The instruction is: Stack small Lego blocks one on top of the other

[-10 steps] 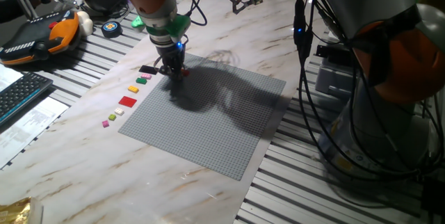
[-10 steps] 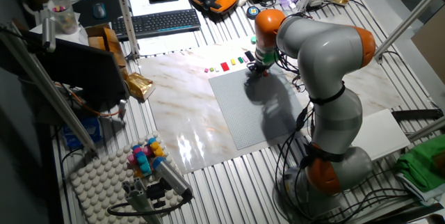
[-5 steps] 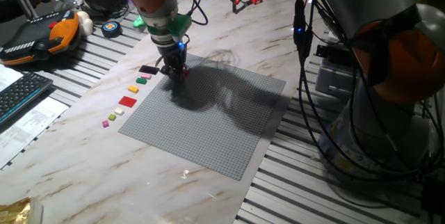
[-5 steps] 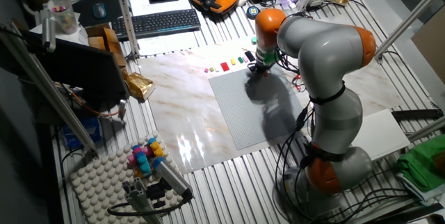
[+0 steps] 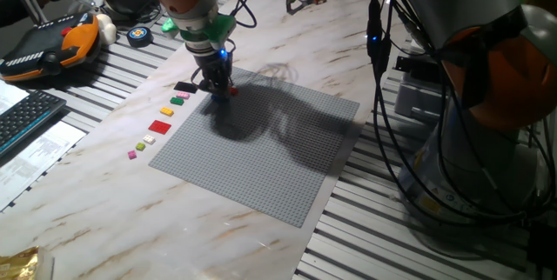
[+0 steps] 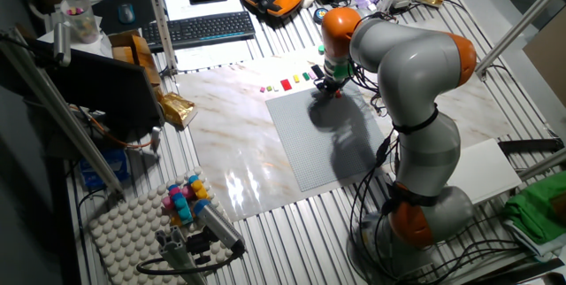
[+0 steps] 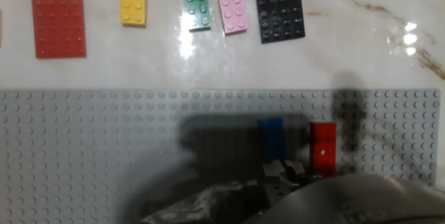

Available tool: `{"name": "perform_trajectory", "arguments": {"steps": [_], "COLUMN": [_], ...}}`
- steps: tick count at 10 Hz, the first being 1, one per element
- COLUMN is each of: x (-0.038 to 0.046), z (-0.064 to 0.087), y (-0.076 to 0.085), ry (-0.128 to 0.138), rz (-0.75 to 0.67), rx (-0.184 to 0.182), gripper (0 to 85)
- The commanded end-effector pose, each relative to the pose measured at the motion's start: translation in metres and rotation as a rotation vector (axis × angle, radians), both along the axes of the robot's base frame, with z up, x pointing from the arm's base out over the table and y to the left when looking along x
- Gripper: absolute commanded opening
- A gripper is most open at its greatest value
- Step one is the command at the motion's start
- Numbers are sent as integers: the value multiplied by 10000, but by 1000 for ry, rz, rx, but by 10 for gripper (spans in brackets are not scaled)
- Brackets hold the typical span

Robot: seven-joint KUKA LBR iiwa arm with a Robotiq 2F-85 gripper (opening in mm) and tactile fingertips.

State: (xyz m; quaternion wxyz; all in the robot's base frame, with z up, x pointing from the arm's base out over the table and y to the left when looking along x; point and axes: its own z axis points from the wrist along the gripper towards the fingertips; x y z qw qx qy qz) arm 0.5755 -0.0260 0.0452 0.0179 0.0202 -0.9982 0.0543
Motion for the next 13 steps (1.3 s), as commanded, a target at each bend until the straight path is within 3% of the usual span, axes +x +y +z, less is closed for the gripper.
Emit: {"name": "perform_trajectory", "arguments": {"steps": [1,4,8,13], "x": [21,135,160,162], "z": [8,12,-84,-136], "y": [7,49,140,120], "ry": [-1,0,-25,-29], "rz": [-5,-14,-24,-18], "rx": [5,17,17,17], "gripper": [43,47,40,40]}}
